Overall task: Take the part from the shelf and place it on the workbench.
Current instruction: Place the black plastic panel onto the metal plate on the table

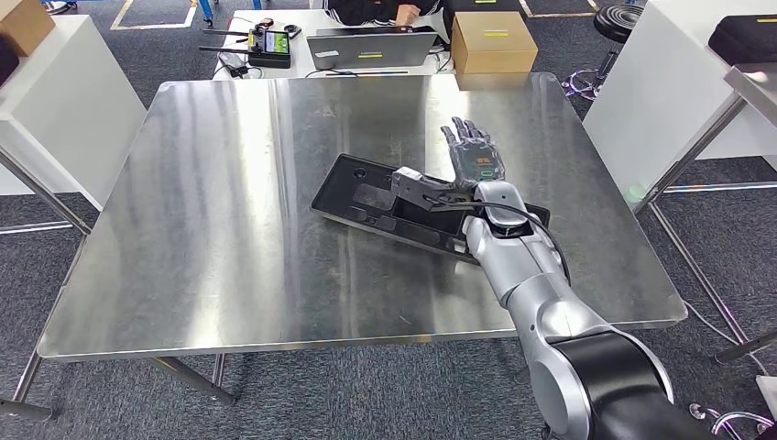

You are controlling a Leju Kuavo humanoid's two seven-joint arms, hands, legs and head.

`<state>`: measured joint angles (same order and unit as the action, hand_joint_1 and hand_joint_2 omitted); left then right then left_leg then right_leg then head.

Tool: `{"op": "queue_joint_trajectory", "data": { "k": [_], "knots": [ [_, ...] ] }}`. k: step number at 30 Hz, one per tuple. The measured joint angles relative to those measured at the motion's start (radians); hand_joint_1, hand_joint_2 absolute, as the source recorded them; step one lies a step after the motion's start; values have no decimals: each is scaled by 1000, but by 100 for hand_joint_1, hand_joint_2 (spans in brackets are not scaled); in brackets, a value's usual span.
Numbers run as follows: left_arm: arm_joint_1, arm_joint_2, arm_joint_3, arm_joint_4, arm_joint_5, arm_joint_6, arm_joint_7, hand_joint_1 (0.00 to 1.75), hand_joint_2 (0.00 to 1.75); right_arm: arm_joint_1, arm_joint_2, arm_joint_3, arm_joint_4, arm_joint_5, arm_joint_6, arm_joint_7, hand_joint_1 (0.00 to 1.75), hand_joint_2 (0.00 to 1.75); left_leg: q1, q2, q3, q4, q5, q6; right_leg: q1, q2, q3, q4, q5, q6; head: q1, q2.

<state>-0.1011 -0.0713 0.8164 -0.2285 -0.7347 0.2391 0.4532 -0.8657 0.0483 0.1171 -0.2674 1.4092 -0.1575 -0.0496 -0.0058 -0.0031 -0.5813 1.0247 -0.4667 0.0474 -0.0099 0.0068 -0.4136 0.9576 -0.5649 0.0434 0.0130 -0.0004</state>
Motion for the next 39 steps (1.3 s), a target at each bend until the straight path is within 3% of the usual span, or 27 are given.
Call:
{"op": "queue_joint_trajectory", "data": {
  "k": [18, 25, 29, 33, 36, 39],
  "knots": [
    [0, -6, 15, 0, 0, 5, 0, 0, 0, -7, 6, 0, 0, 3, -4, 3, 0, 0, 0, 0, 0, 0, 0, 0, 0, 0, 0, 0, 0, 0, 0, 0],
    [0, -7, 17, 0, 0, 6, 0, 0, 0, -19, 11, 0, -1, -22, -54, -22, 0, 0, 0, 0, 0, 0, 0, 0, 0, 0, 0, 0, 0, 0, 0, 0],
    [0, -7, 23, 0, 0, 7, 0, 0, 0, -42, 28, -15, -9, -86, -138, -106, 0, 0, 0, 0, 0, 0, 0, 0, 0, 0, 0, 0, 0, 0, 0, 0],
    [-1, -7, 28, 0, -1, 8, 0, 0, 0, -73, 60, -50, -47, -208, -210, -262, 0, 0, 0, 0, 1, 0, 0, 0, 0, 0, 1, 0, 0, 0, 0, 0],
    [-1, -7, 37, 0, -1, 1, 0, 0, 0, -77, 90, -70, -120, -369, -207, -388, 0, 0, 1, 0, 1, 0, 0, 0, 0, 0, 0, 0, 0, 0, 0, 0],
    [-1, -7, 46, 0, -5, -3, 0, 0, 0, -56, 119, -73, -240, -534, -176, -456, 0, 0, 1, 0, 1, 0, 0, 0, 0, 0, -1, 0, 0, 0, 0, 0]
  ]
}}
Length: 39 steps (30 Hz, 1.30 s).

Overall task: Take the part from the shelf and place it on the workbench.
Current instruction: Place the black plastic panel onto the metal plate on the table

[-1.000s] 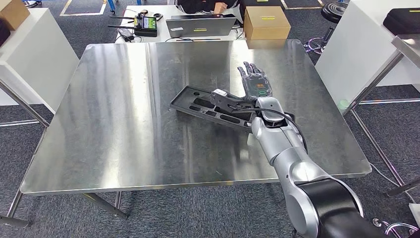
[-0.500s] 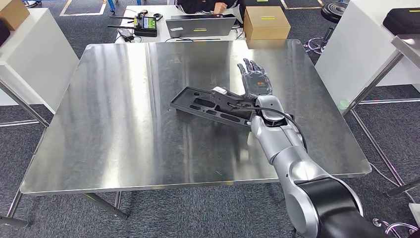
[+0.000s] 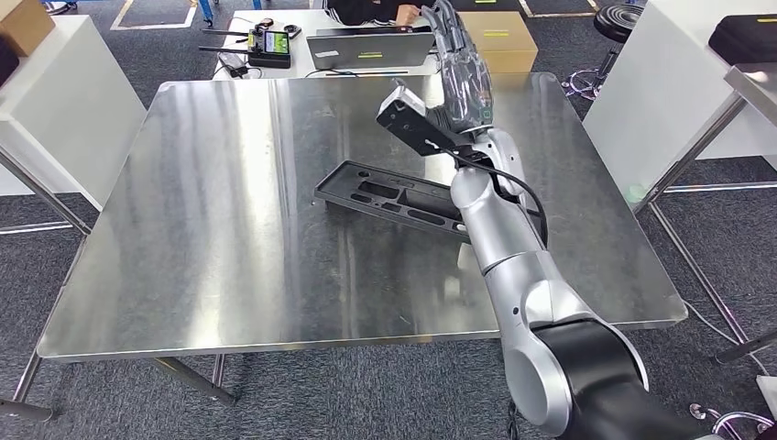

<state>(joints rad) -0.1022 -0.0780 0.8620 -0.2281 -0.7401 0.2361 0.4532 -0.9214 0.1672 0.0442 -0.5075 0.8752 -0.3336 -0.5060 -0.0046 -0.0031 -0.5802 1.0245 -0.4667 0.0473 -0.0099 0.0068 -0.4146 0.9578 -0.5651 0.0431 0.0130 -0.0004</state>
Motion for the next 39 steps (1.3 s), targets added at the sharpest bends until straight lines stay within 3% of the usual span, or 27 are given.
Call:
{"op": "queue_joint_trajectory", "data": {
  "k": [5, 8, 14, 19, 30, 39],
  "knots": [
    [0, 0, 11, 0, -5, 5, 0, 0, 0, 124, 21, 39, -275, -268, 38, -29, 0, 0, 0, 0, 0, 0, 0, 0, 0, 0, -1, 0, 0, 0, 0, 0],
    [0, 0, 21, 0, -5, 15, 0, 0, 0, 214, 25, 86, -449, -500, 116, -44, 0, 0, 0, 0, 1, 0, 0, 0, 0, 0, -3, 0, 0, 0, 0, 0],
    [2, 0, 33, 0, -22, 14, 0, 0, 0, 379, 22, 142, -767, -965, 429, -8, 0, 0, 1, 0, 1, 0, -1, -1, -1, 0, -6, -1, -1, -1, 0, 0],
    [1, 4, 35, 0, -44, 12, 0, 0, 0, 506, 5, 161, -976, -1236, 644, 57, 0, 0, 1, 0, 2, 0, -1, -2, -1, 0, -6, -1, -1, -1, 0, 0],
    [1, 7, 41, 0, -34, 38, 0, 0, 0, 643, -25, 184, -1158, -1362, 720, 80, 0, 0, 1, 0, 4, -1, -1, -2, -1, 0, -4, -1, -1, -1, 0, 0],
    [2, 3, 54, 0, -31, 24, 0, 0, 0, 735, -72, 158, -1219, -1378, 704, 61, 0, 0, 1, 0, 5, -1, -1, -2, -1, 0, -4, -1, -1, -1, 0, 0]
  ]
}}
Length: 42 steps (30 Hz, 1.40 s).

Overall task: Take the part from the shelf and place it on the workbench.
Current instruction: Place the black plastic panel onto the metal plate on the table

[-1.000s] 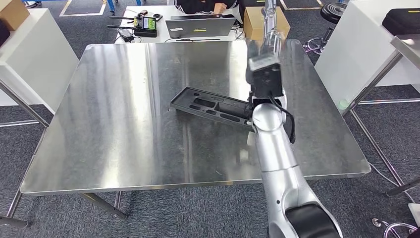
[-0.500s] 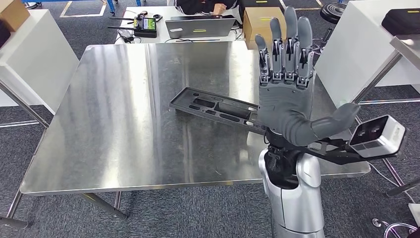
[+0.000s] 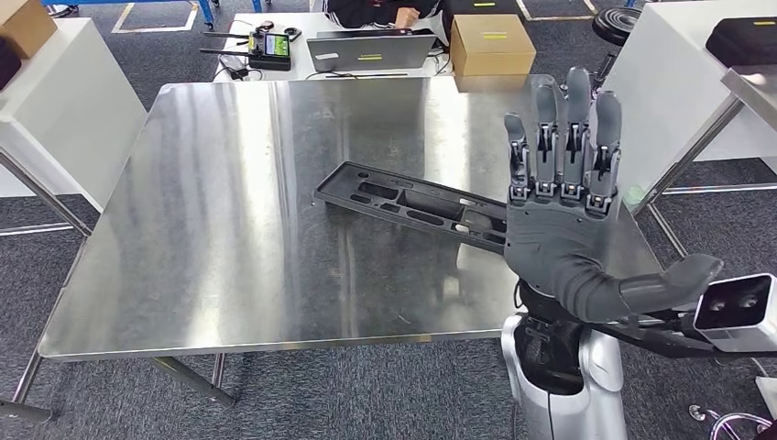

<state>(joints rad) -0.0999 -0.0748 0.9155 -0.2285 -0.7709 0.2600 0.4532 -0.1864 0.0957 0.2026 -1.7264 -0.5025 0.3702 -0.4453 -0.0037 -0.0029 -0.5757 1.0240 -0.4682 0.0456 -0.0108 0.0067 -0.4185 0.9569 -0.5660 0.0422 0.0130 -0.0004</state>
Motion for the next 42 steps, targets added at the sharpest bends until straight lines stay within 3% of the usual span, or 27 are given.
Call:
{"op": "queue_joint_trajectory", "data": {
  "k": [14, 19, 21, 23, 25, 26, 27, 28, 30, 31, 33, 37, 38, 40, 42],
  "knots": [
    [0, 1, 0, 0, -18, -54, 0, 0, 0, 163, -48, -187, -23, 35, -10, -25, 0, 0, -6, 0, 0, 1, -3, 1, -6, 0, 0, -1, 0, 1, 0, 0],
    [-1, 3, 0, -1, -18, -54, 0, 0, 0, 169, -49, -200, -25, 36, -10, -25, 0, 0, -13, 0, 0, 0, -7, 9, -13, 1, 0, -6, -1, 6, 0, 0],
    [-2, 3, 0, -1, -18, -54, 0, 0, 0, 170, -50, -203, -31, 36, -10, -26, 0, 0, -7, 1, 8, -14, -3, 16, -12, 0, 1, 2, -6, 10, 0, 0],
    [-3, 2, 0, -1, -18, -54, 0, 0, 0, 170, -52, -205, -35, 37, -9, -26, 0, 0, 3, 4, 19, -28, 1, 22, -10, -1, -36, 80, -37, 7, 1, 0],
    [-4, 2, 0, -1, -18, -55, 0, 0, 0, 174, -55, -207, -36, 37, -8, -27, 0, 0, 4, 6, 23, -30, -2, 24, -11, -1, -126, 224, -82, 1, 1, 0],
    [-4, 2, 0, -1, -18, -55, 0, 0, 0, 177, -57, -208, -36, 37, -8, -27, 0, 0, 5, 6, 24, -30, -4, 23, -11, -1, -170, 283, -93, 3, 1, 0],
    [-3, 2, 0, -1, -18, -55, 0, 0, 0, 179, -58, -209, -36, 37, -8, -27, 0, 0, 6, 6, 27, -30, -7, 20, -12, -1, -200, 309, -87, 10, 1, 0],
    [-3, 2, 0, -1, -18, -55, 0, 0, 0, 180, -58, -209, -36, 37, -8, -27, 0, 0, 7, 5, 32, -29, -11, 17, -15, -2, -208, 294, -60, 20, 1, 0],
    [-3, 1, 0, -1, -18, -55, 0, 0, 0, 181, -60, -209, -35, 37, -8, -27, 0, 0, 11, 2, 45, -28, -20, 5, -21, -3, -178, 170, 25, 44, 1, 0],
    [-3, 1, 0, -1, -18, -55, 0, 0, 0, 182, -60, -210, -35, 38, -8, -27, 0, 0, 11, 1, 50, -25, -26, -2, -21, -4, -157, 108, 62, 48, 1, 0],
    [-4, 2, 0, -2, -18, -57, 0, 0, 0, 184, -61, -210, -35, 42, -11, -26, 0, 0, 8, 0, 53, -22, -34, -15, -18, -3, -137, 51, 96, 34, 1, 0],
    [-5, 0, 0, -2, -17, -61, 0, 0, 0, 187, -59, -212, -35, 52, -13, -25, 0, 0, 17, 1, 43, 2, -56, -31, -16, 2, -136, 50, 97, -5, 0, 0],
    [-5, 0, 0, -2, -17, -62, 0, 0, 0, 188, -58, -212, -35, 54, -14, -25, 0, 0, 19, 0, 25, 39, -79, -35, -17, 2, -135, 48, 98, -13, -1, 0],
    [-4, 0, 0, -2, -16, -63, 0, 0, 0, 190, -57, -212, -35, 58, -14, -25, 0, 0, 20, 0, -42, 169, -139, -40, -13, 2, -135, 49, 97, -22, -1, 0],
    [-3, 0, 1, -2, -16, -66, 0, 0, 0, 194, -56, -212, -35, 65, -17, -25, 0, 0, 20, 0, -100, 265, -160, -40, -9, 2, -134, 49, 96, -25, -1, 0]
  ]
}}
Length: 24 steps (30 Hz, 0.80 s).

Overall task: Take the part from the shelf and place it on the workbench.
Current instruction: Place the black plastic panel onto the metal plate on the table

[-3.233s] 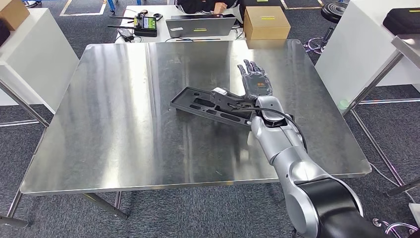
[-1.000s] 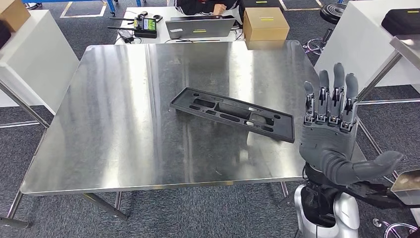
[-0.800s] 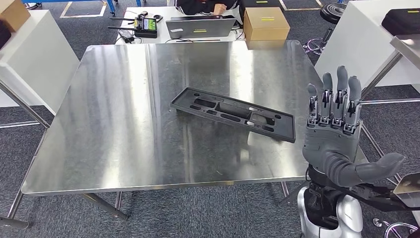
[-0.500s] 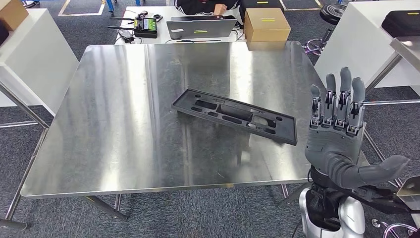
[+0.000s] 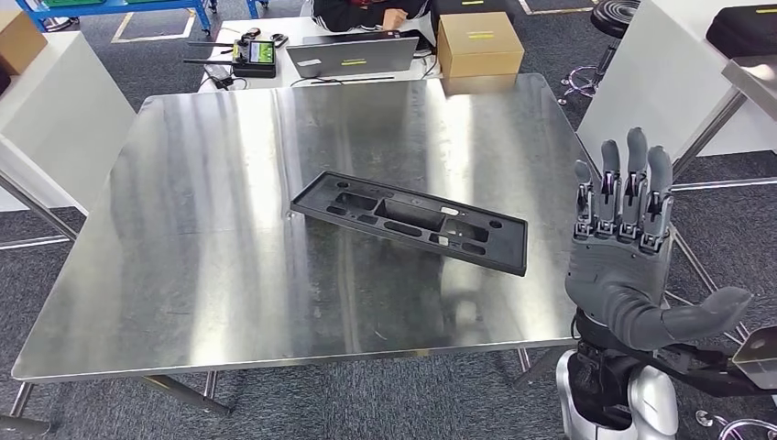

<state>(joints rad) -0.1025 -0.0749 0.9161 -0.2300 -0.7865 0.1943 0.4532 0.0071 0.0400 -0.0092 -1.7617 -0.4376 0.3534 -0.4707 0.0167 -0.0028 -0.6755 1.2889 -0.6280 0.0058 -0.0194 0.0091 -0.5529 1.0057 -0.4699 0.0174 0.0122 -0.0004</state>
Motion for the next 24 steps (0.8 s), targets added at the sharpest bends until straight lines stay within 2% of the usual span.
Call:
{"op": "queue_joint_trajectory", "data": {
  "k": [1, 2, 4, 5, 6, 8, 10, 12, 14, 15, 16, 17, 19, 20, 21, 23, 24],
  "knots": [
    [0, 0, 0, 0, 0, -3, 0, 0, 0, 2, 1, 0, 0, 4, -2, 0, 0, 0, 0, 0, -5, -4, 18, 3, 2, 1, 1, 0, 0, 0, 0, 0],
    [0, 0, 0, 0, 1, -5, 0, 0, 0, 3, 2, 0, 0, 8, -5, 0, 0, 0, -1, 0, 9, -46, 52, 8, 4, 2, 2, 0, -1, -1, 0, 0],
    [-1, 2, 0, 0, 1, -10, 0, 0, 0, 6, 5, -2, 0, 17, -11, 0, 0, 0, -4, 1, 67, -179, 122, 20, 9, 3, 5, 0, -2, -1, 0, 0],
    [-2, 3, 0, 0, 1, -12, 0, 0, 0, 9, 6, -4, 0, 21, -13, 0, 0, 0, -7, 1, 90, -230, 142, 24, 11, 4, 4, 1, -2, 1, 0, 0],
    [-2, 4, 0, 0, 1, -14, 0, 0, 0, 13, 8, -6, 0, 24, -14, 0, 0, 0, -10, 2, 102, -258, 149, 27, 14, 4, 3, 1, -2, 2, 1, 0],
    [-2, 5, 0, 0, 1, -17, 0, 0, 0, 21, 9, -10, -2, 27, -15, 0, 0, 0, -15, 2, 104, -269, 151, 30, 15, 3, -1, -1, -1, 9, 1, 0],
    [-1, 4, 1, 0, 1, -21, 0, 0, 0, 25, 9, -16, -6, 28, -15, -1, 0, 0, -14, 4, 106, -279, 160, 41, 14, 1, -9, 14, -13, 17, 2, 0],
    [-1, 3, 2, 0, 1, -24, 0, 0, 0, 28, 9, -21, -8, 30, -15, -2, 0, 0, -12, 7, 104, -286, 170, 51, 12, -1, -45, 94, -64, 14, 3, 0],
    [-1, 2, 4, 0, 2, -27, 0, 0, 0, 32, 9, -25, -8, 32, -16, -2, 0, 0, -13, 9, 98, -286, 174, 56, 10, -1, -96, 220, -126, 10, 3, 0],
    [0, 2, 6, 0, 3, -28, 0, 0, 0, 34, 9, -26, -8, 34, -16, -2, 0, 0, -13, 10, 95, -286, 176, 56, 9, -1, -110, 262, -141, 13, 4, 0],
    [0, 1, 9, 0, 6, -29, 0, 0, 0, 35, 9, -28, -8, 35, -16, -2, 0, 0, -13, 11, 92, -285, 178, 56, 8, -1, -106, 270, -139, 21, 3, 0],
    [1, 1, 12, 0, 8, -30, 0, 0, 0, 36, 9, -29, -8, 37, -16, -2, 0, 0, -13, 11, 90, -285, 180, 54, 6, -1, -81, 236, -123, 31, 3, 0],
    [1, -2, 15, 0, 13, -31, 0, 0, 0, 35, 9, -30, -8, 39, -16, -2, 0, 0, -13, 11, 87, -283, 184, 49, 2, -2, 7, 93, -77, 46, 4, 0],
    [1, -3, 16, 0, 13, -31, 0, 0, 0, 35, 9, -30, -8, 39, -16, -2, 0, 0, -14, 10, 86, -282, 186, 45, 3, 0, 44, 35, -60, 46, 3, 0],
    [0, -3, 17, 0, 14, -33, 0, 0, 0, 35, 9, -30, -8, 40, -16, -2, 0, 0, -16, 9, 85, -280, 188, 40, 4, 1, 63, -2, -51, 43, 3, 0],
    [0, -3, 19, 0, 16, -36, 0, 0, 0, 34, 10, -31, -8, 40, -15, -2, 0, 0, -17, 8, 83, -278, 194, 29, 9, 4, 62, -13, -43, 30, 2, 0],
    [0, -3, 21, 0, 17, -38, 0, 0, 0, 33, 10, -32, -8, 40, -15, -2, 0, 0, -15, 7, 81, -275, 194, 24, 4, 4, 57, -17, -41, 23, 2, 0]
  ]
}}
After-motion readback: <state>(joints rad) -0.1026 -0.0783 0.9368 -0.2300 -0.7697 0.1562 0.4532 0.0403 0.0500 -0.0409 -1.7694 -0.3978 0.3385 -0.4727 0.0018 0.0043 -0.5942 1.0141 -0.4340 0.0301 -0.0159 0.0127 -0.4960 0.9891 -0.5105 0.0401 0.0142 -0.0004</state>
